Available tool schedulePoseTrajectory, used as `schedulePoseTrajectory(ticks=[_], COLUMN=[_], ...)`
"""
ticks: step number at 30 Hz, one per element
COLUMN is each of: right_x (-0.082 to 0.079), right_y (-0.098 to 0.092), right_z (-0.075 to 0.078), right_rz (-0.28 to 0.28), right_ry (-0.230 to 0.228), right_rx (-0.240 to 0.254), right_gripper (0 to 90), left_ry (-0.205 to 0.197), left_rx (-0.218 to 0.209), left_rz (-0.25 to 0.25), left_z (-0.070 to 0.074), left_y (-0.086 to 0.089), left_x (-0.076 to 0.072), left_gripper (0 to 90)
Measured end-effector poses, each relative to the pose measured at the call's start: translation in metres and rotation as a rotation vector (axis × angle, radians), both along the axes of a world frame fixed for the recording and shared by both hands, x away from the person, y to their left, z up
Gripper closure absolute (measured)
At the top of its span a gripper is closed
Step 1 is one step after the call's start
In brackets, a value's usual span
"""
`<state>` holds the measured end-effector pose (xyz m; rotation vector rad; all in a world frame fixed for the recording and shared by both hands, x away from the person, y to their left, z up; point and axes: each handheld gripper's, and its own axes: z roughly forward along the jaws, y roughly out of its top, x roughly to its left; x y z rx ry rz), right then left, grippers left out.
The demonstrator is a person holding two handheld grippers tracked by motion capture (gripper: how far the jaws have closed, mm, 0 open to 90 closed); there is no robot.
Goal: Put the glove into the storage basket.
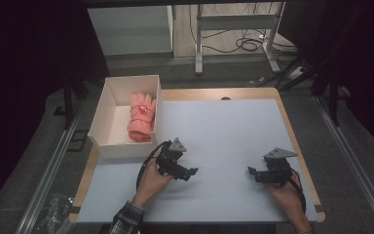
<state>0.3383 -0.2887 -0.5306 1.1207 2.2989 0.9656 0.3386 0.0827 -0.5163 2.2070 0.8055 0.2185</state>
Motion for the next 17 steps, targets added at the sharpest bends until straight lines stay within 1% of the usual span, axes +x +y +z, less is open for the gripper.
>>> schedulePoseTrajectory(ticks=[1, 3, 4, 5, 7, 8, 10, 12, 14, 17], right_x=[0.000, 0.000, 0.000, 0.000, 0.000, 0.000, 0.000, 0.000, 0.000, 0.000], right_y=[0.000, 0.000, 0.000, 0.000, 0.000, 0.000, 0.000, 0.000, 0.000, 0.000], right_z=[0.000, 0.000, 0.000, 0.000, 0.000, 0.000, 0.000, 0.000, 0.000, 0.000], right_rz=[0.001, 0.001, 0.001, 0.000, 0.001, 0.000, 0.000, 0.000, 0.000, 0.000], right_ry=[0.001, 0.001, 0.001, 0.000, 0.001, 0.001, 0.000, 0.001, 0.000, 0.000], right_rx=[-0.001, -0.001, -0.001, -0.001, -0.001, -0.001, -0.001, -0.001, -0.001, -0.002], right_gripper=[19.8, 19.7, 19.7, 19.7, 19.7, 19.8, 19.7, 19.7, 19.7, 19.6], left_ry=[0.000, -0.005, -0.005, -0.006, 0.005, -0.005, -0.014, -0.019, -0.035, -0.035], left_rx=[0.000, 0.036, 0.036, 0.039, 0.042, 0.039, 0.026, 0.039, 0.066, 0.059], left_rz=[0.000, 0.004, 0.004, 0.008, 0.008, 0.007, 0.012, 0.016, 0.008, 0.017], left_z=[0.000, -0.014, -0.014, -0.018, -0.026, -0.029, -0.030, -0.030, -0.030, -0.030], left_y=[0.000, 0.002, 0.002, 0.002, 0.003, 0.004, 0.005, 0.004, 0.002, 0.003], left_x=[0.000, -0.002, -0.002, -0.003, -0.003, -0.004, -0.005, -0.005, -0.006, -0.006], left_gripper=[2.7, 2.6, 2.7, 2.7, 2.7, 2.4, 2.2, 2.6, 2.3, 2.1])
